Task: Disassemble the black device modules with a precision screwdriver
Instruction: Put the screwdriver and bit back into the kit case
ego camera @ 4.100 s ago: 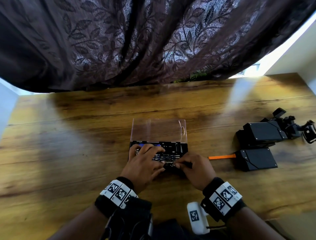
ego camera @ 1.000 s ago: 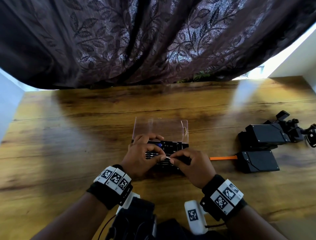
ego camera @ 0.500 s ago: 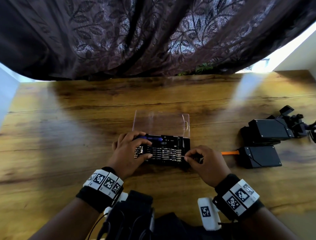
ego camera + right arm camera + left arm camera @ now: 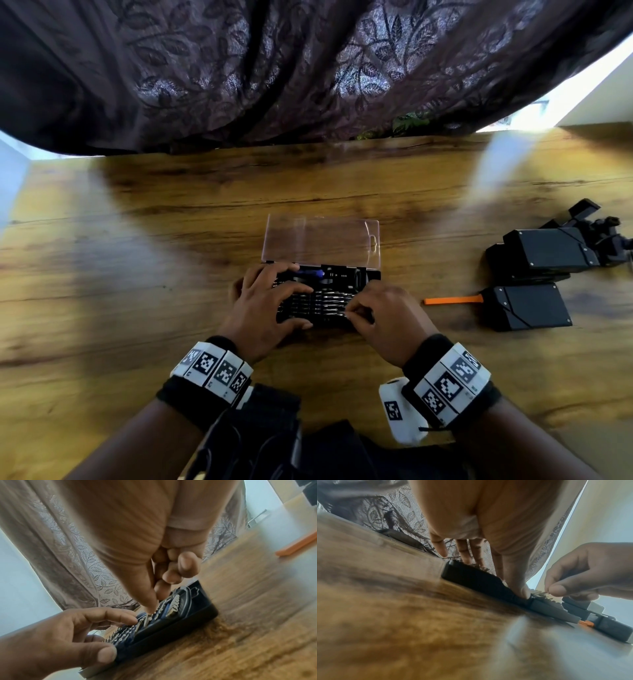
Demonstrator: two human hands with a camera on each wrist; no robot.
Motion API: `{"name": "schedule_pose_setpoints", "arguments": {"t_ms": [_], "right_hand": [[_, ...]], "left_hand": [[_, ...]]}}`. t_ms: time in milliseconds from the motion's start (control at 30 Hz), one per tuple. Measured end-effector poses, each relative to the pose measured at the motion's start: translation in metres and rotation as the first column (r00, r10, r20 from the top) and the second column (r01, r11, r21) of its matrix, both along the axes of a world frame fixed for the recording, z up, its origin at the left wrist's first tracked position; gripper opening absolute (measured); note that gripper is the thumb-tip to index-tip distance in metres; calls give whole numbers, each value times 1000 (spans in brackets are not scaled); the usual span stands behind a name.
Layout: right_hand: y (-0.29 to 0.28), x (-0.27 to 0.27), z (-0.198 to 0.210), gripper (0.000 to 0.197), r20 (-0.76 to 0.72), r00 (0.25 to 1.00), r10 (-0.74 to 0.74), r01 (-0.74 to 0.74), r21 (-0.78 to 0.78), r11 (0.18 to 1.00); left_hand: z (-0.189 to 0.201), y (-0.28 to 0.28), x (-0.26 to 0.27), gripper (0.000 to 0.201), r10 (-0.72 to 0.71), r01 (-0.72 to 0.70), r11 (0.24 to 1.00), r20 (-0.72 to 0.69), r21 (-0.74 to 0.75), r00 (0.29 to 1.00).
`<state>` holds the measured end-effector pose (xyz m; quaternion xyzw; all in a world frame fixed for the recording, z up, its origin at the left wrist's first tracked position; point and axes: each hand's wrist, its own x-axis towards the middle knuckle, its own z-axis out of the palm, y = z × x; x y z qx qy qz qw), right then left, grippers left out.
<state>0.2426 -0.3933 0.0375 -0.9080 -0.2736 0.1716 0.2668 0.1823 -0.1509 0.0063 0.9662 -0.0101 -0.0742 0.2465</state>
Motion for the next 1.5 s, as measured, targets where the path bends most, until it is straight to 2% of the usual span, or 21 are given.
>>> {"name": "schedule_pose_setpoints", "arguments": {"t_ms": [267, 600, 733, 900, 1067, 1167, 1300, 1500], "right_hand": [[5, 0, 7, 10, -35, 999, -7, 4, -79, 997], [16, 5, 12, 19, -28, 996, 88, -92, -191, 977], [15, 6, 7, 19, -38, 998, 48, -54, -166, 985], [10, 3, 0, 12, -64, 996, -65, 60, -68, 996], [12, 6, -2, 10, -49, 999, -21, 17, -83, 996], [12, 13, -3, 11, -88, 996, 2, -10, -93, 996], [10, 21, -3, 9, -168, 984, -62, 50, -74, 996], [11, 26, -1, 16, -194, 975, -106, 92, -77, 993]], "left_hand": [[1, 2, 2, 56, 0, 0, 1000, -21, -5, 1000], [3, 1, 3, 55, 8, -9, 1000, -39, -8, 999], [4, 1, 4, 55, 11, -11, 1000, -41, -12, 999], [4, 1, 5, 53, 19, -20, 1000, -35, -19, 999], [3, 1, 6, 52, 24, -25, 1000, -36, -15, 999], [3, 0, 6, 51, 15, -15, 1000, -45, 4, 999], [3, 0, 6, 51, 11, -11, 1000, -43, 11, 999], [2, 1, 6, 52, 9, -9, 1000, -34, 9, 999]]}}
